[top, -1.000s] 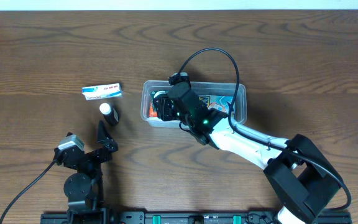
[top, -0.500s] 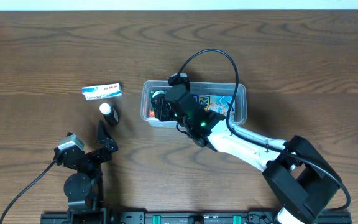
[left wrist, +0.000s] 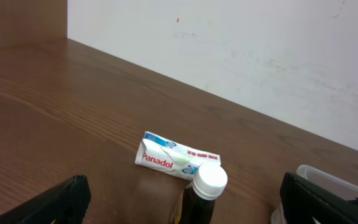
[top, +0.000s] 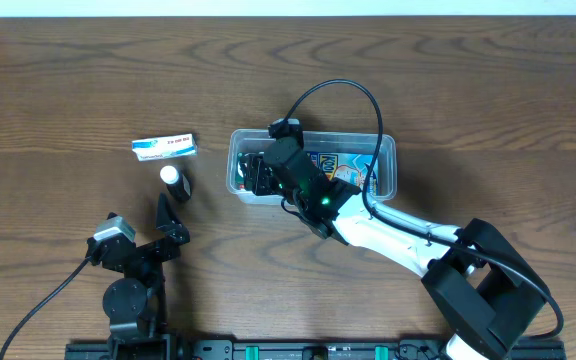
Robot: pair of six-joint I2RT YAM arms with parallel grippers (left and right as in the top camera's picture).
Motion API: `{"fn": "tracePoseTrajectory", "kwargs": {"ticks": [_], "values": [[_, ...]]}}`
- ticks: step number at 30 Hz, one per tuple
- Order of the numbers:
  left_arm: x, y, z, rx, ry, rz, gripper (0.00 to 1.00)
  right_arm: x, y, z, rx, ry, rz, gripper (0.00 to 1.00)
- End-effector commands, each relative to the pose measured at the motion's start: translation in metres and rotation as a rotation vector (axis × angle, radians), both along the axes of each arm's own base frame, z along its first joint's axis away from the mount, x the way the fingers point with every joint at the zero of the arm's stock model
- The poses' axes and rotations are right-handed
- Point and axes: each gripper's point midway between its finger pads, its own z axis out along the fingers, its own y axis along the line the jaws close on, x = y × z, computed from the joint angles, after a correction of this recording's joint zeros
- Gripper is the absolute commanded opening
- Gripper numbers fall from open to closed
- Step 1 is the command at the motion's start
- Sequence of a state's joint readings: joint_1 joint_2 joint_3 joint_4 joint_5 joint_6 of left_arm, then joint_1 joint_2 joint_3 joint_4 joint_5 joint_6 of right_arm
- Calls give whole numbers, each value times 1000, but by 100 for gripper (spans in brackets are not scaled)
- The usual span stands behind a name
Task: Pack container
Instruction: 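Lower the tin into the container's left end and open the right gripper, then raise the right gripper and retract it to the upper right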
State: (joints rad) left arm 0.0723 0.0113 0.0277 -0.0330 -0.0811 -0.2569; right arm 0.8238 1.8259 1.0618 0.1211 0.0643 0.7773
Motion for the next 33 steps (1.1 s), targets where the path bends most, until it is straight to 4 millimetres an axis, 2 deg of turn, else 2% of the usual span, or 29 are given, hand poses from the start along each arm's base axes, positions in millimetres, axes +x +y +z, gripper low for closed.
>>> {"fn": "tracePoseTrajectory", "kwargs": {"ticks": [1, 7, 11, 15, 18, 21, 24, 26, 29, 33], "values": [[-1, 3, -19, 13, 59, 12, 98, 3, 5, 4, -4, -21, -1, 65], [-1, 3, -19, 13, 59, 12, 98, 0, 5, 3, -49, -49, 54, 63], [-1, 3, -19, 13, 59, 12, 98, 0, -3, 15, -123, -80, 77, 68], [-1, 3, -19, 13, 59, 12, 98, 5, -20, 53, -198, -126, 66, 78], [-1, 3, -19, 13, 59, 12, 98, 12, -44, 94, -243, -168, 14, 85], [-1, 3, -19, 13, 59, 12, 98, 21, -75, 136, -247, -207, -52, 92], [-1, 3, -19, 13, 59, 12, 98, 33, -122, 174, -219, -234, -153, 97], [-1, 3, -19, 13, 59, 12, 98, 38, -156, 190, -208, -241, -222, 98], [-1, 3, -19, 13, 59, 12, 98, 43, -211, 200, -209, -213, -321, 99], [-1, 3, -19, 13, 59, 12, 98, 43, -281, 185, -256, -110, -457, 99]]}}
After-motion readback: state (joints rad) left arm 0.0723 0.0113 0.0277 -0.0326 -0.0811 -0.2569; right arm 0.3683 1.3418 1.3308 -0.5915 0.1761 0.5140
